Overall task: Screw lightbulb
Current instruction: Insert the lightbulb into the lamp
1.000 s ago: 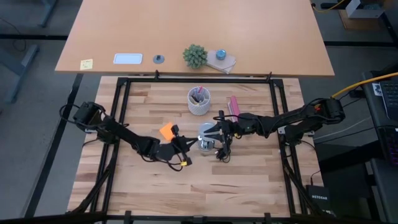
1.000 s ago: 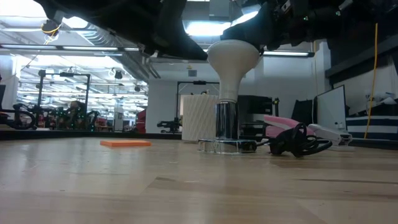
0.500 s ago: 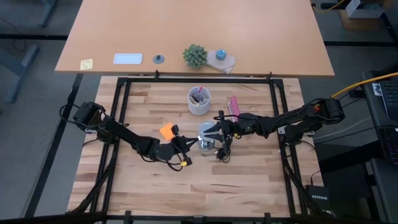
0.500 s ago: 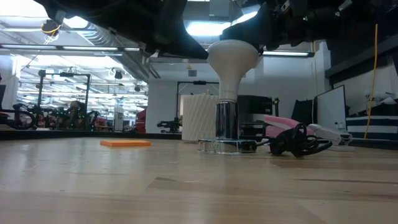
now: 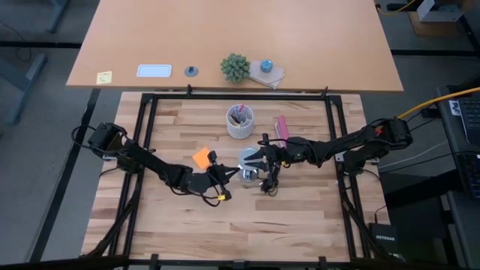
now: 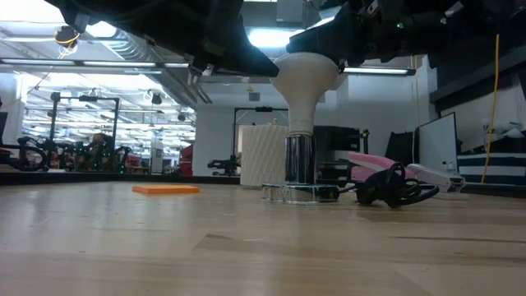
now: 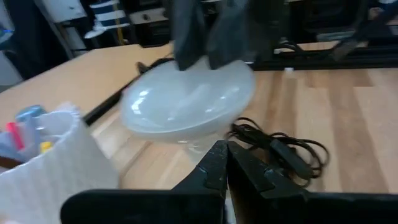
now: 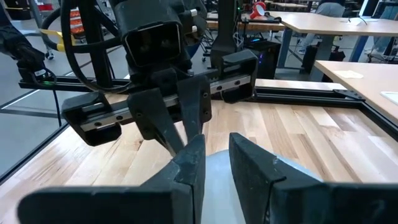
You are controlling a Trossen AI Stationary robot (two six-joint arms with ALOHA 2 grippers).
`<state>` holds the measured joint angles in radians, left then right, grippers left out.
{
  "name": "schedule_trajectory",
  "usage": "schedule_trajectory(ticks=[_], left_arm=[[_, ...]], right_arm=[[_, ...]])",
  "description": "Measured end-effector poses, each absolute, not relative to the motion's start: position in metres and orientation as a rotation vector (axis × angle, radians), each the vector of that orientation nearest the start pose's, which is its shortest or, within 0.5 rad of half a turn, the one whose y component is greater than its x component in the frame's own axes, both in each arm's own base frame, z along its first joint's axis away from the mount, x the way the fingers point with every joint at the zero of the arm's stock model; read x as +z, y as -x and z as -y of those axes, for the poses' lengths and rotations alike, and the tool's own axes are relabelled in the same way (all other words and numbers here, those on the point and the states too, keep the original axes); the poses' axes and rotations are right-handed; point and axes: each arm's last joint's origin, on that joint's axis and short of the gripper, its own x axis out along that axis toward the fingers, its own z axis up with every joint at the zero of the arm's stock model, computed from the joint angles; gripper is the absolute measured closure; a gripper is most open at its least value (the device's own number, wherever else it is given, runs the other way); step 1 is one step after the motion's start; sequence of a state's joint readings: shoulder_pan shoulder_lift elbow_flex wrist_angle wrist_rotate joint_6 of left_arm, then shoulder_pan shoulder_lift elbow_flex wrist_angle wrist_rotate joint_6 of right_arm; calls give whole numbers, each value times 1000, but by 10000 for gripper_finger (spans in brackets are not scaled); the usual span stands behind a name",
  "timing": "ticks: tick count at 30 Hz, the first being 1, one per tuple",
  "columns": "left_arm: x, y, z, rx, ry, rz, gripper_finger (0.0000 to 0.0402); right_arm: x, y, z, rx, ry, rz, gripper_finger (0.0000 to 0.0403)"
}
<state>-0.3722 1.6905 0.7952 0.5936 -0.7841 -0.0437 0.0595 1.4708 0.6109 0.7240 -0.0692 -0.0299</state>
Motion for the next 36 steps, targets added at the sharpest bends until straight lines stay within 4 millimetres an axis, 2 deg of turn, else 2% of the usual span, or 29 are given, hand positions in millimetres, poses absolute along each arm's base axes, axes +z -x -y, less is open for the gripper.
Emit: schedule_trajectory(ticks=[18,25,36], left_arm=[[193,-326,100,310,-104,-186,400],[194,-327,91,384,-101,-180,400],[192,-325,89,479,-106,-192,400]], right_arm=[[206,-294,-19,130,28,-139,327],[206,-294,-19,125,29,-141,327],[205,-294,-20,138,27,-150,327]])
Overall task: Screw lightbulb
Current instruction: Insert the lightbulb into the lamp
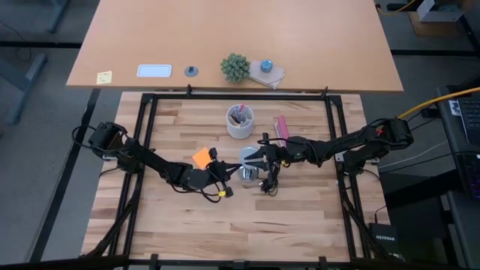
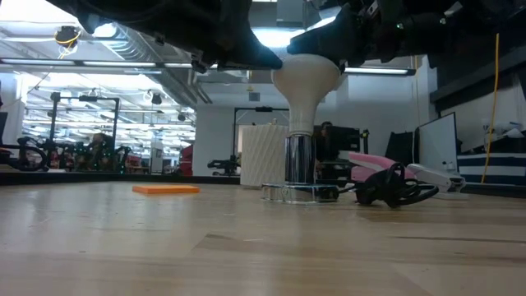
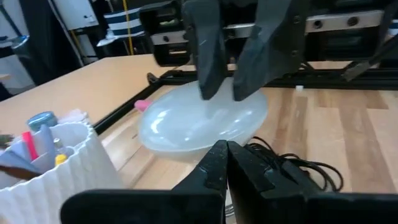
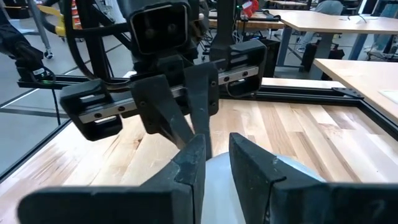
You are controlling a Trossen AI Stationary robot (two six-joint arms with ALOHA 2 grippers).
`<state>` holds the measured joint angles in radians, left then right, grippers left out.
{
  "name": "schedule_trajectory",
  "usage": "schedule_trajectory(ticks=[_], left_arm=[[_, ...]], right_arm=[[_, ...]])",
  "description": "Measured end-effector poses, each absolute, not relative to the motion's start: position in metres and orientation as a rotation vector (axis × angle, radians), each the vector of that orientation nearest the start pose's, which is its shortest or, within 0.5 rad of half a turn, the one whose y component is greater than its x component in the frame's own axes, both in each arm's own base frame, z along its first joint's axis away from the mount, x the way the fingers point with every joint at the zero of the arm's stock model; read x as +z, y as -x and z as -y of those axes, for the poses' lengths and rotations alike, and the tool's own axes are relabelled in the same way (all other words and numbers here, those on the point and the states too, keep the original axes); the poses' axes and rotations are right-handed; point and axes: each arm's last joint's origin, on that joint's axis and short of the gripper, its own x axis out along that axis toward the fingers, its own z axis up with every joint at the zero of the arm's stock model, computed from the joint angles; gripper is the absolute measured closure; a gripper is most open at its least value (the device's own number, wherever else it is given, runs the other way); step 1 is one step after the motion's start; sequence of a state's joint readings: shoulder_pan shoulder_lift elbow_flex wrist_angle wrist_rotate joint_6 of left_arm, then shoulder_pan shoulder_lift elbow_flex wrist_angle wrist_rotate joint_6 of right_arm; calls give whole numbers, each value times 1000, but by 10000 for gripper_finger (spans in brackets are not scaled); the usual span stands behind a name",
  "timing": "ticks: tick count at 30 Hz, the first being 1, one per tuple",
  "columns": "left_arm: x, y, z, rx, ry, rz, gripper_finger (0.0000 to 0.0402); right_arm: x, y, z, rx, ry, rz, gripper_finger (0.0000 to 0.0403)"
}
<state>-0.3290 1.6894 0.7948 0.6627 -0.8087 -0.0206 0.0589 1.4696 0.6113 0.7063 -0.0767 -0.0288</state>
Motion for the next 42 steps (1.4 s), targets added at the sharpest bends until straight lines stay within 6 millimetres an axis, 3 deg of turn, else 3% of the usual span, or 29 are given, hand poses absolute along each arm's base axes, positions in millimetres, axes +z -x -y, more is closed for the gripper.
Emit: schedule_trajectory(ticks=[13,27,42], left_arm=[[188,-324,81,593,-123,-224,400],[191,-315,114,478,-198,-213,400],[190,-315,115,476,-191,-212,400]], right_arm=[[205,-294,-20,159,25,-151,327],[206,-294,-20,152,28,-145,327],[216,-303,-19,115,57,-176,327]])
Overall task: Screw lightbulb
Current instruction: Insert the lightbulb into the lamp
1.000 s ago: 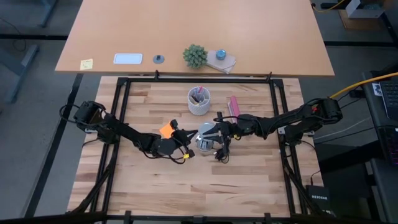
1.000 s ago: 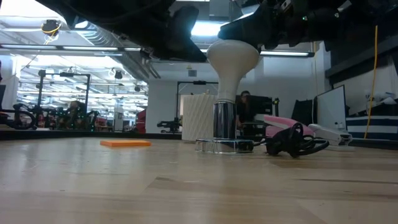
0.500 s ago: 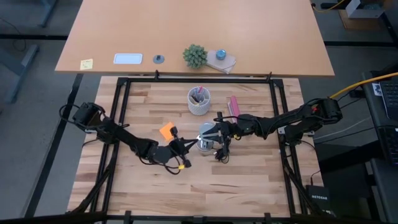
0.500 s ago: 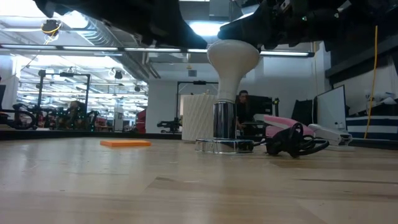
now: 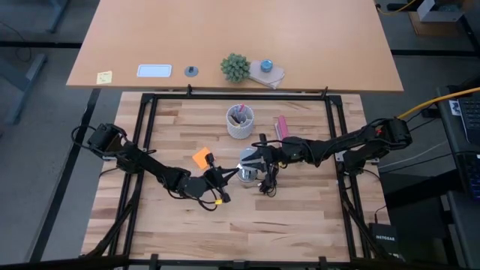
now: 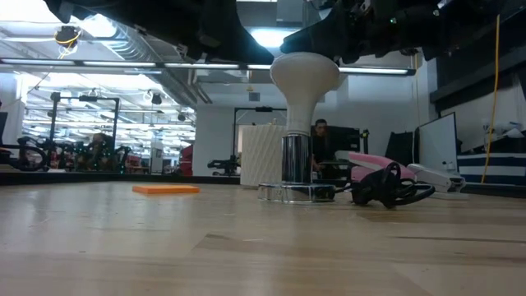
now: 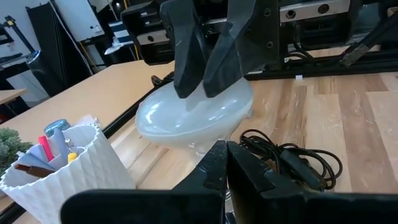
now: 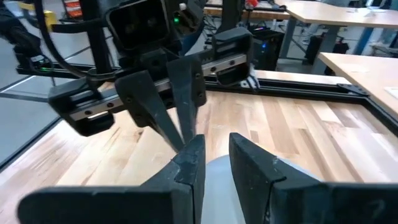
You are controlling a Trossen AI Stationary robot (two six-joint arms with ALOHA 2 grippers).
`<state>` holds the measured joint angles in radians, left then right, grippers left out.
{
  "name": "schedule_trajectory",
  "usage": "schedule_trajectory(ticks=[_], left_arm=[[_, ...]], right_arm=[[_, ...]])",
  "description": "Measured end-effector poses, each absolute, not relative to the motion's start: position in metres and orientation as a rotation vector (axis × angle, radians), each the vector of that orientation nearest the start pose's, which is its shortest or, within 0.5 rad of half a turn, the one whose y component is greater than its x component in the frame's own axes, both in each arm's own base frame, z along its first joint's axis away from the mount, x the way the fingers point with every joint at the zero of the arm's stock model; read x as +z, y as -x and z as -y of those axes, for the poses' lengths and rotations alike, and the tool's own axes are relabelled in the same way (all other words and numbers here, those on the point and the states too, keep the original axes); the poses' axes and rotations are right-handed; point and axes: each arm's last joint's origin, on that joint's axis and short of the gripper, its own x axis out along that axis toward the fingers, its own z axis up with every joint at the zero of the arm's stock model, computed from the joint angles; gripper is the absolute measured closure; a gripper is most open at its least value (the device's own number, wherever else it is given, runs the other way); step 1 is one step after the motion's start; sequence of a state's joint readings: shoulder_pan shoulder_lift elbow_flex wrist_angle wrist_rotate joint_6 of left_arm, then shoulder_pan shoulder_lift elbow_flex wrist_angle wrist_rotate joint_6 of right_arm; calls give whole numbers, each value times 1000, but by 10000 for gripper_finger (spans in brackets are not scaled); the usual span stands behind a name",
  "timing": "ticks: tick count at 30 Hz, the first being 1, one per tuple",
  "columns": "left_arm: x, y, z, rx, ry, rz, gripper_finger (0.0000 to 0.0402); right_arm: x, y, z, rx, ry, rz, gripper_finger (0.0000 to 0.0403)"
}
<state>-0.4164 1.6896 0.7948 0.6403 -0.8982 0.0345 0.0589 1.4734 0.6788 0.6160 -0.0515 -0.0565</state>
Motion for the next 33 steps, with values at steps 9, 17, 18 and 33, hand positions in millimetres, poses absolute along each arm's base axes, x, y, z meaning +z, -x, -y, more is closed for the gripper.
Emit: schedule_trajectory(ticks=[9,17,18,33], left_arm=[[190,-315,115,476,-190,-212,400],[190,-315,115,476,-190,-212,400],[190,-315,115,476,-190,-212,400],[190,-315,115,476,-183,-210,400]], right_arm=[[217,-303,-19,106,58,-170,327],[218,-304,-19,93,59,-165,327],[218,-304,-19,93,59,-164,327],[217,-304,-18,72,62,-174,327]])
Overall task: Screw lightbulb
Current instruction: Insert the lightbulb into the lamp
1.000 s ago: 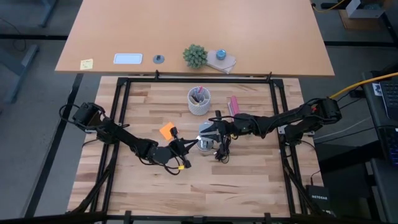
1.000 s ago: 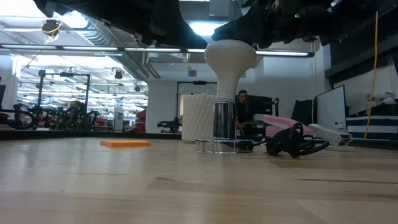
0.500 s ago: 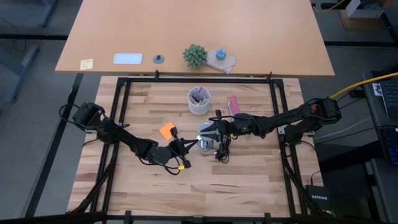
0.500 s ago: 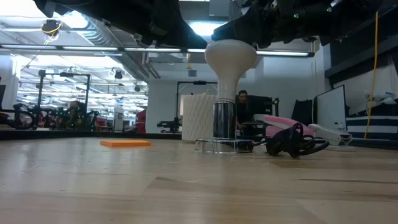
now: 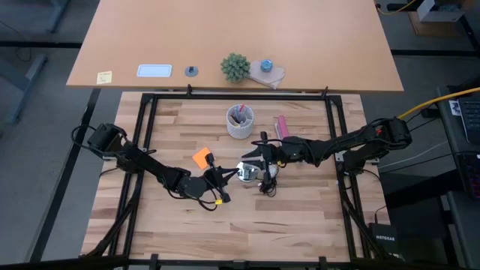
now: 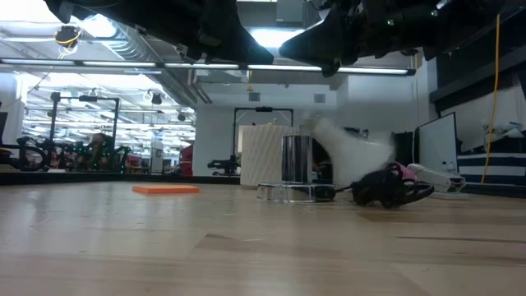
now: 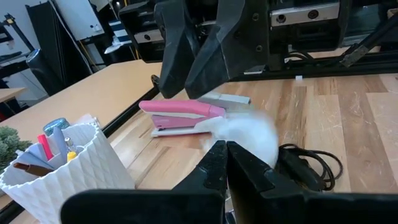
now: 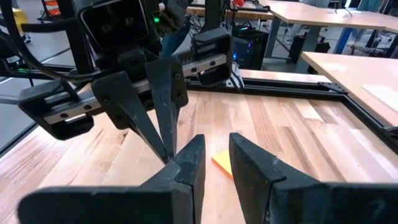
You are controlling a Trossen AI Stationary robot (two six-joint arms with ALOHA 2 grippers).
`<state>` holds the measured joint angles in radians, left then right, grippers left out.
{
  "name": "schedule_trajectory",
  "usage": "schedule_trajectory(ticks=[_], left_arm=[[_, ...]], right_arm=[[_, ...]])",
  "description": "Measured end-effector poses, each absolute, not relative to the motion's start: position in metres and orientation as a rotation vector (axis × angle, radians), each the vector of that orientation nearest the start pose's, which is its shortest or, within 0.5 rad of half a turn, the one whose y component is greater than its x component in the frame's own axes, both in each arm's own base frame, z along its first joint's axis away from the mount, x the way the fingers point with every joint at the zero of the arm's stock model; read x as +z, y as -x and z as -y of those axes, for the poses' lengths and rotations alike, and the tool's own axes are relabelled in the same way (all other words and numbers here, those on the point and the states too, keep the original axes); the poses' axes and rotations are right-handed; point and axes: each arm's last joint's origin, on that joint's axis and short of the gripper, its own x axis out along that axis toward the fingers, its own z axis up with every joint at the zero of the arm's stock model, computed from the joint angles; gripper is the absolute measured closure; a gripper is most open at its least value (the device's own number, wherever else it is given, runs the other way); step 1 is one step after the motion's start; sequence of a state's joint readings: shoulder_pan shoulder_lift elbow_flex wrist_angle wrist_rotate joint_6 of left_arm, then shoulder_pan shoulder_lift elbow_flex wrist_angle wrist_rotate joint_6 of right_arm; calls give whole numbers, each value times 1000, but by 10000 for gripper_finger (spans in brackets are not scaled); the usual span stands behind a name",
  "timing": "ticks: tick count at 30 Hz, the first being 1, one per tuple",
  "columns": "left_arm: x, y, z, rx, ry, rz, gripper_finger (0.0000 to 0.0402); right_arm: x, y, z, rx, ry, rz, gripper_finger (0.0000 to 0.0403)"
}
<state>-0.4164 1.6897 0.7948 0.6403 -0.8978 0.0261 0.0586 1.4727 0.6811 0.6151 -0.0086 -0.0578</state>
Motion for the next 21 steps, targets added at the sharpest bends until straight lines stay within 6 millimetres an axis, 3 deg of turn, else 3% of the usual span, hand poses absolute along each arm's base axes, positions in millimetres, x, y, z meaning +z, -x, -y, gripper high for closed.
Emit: schedule_trajectory(ticks=[12,21], left_arm=[[190,-315,114,473,-224,-223,400],[190,-323,90,543,-214,-231,400]], right_arm=[[211,-306,-18,72,63,-198,327],[231,-290,-16,48,69,-218,327]])
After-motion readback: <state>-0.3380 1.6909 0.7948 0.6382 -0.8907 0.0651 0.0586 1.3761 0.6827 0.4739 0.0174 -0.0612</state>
